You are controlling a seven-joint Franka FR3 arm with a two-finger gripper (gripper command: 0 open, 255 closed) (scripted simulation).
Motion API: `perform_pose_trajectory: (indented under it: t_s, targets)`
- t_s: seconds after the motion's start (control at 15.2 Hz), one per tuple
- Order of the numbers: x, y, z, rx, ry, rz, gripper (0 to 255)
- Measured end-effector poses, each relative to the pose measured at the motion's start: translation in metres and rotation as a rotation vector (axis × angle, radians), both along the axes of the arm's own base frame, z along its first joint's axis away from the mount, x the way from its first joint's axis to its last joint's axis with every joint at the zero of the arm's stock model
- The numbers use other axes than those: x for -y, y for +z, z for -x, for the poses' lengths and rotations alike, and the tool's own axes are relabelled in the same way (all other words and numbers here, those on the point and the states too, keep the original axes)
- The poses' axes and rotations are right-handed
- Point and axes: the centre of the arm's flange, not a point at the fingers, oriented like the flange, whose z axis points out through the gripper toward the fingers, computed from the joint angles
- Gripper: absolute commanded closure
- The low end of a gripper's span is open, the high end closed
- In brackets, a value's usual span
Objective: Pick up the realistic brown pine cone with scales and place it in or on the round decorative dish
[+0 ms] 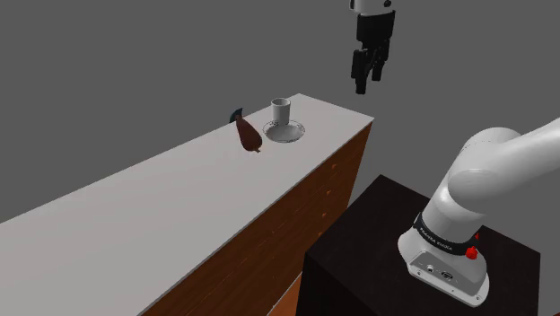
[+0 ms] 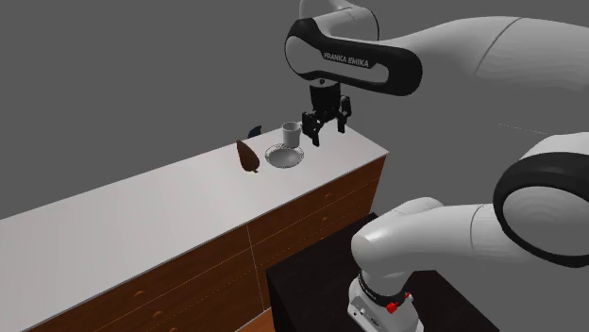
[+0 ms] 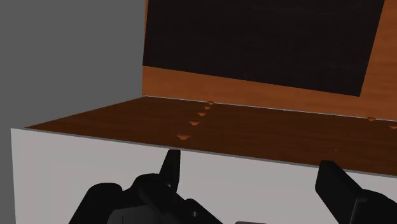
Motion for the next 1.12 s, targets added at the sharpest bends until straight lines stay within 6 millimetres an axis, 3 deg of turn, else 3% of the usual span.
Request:
perform_pose_trajectory:
  t_s: [0.2,1.12]
  targets:
    - [-0.007,-0.006,-0.012,0.007,0.008,0.009,0]
    - [-0.089,-0.073,-0.150,0.089,0.095,0.102,0]
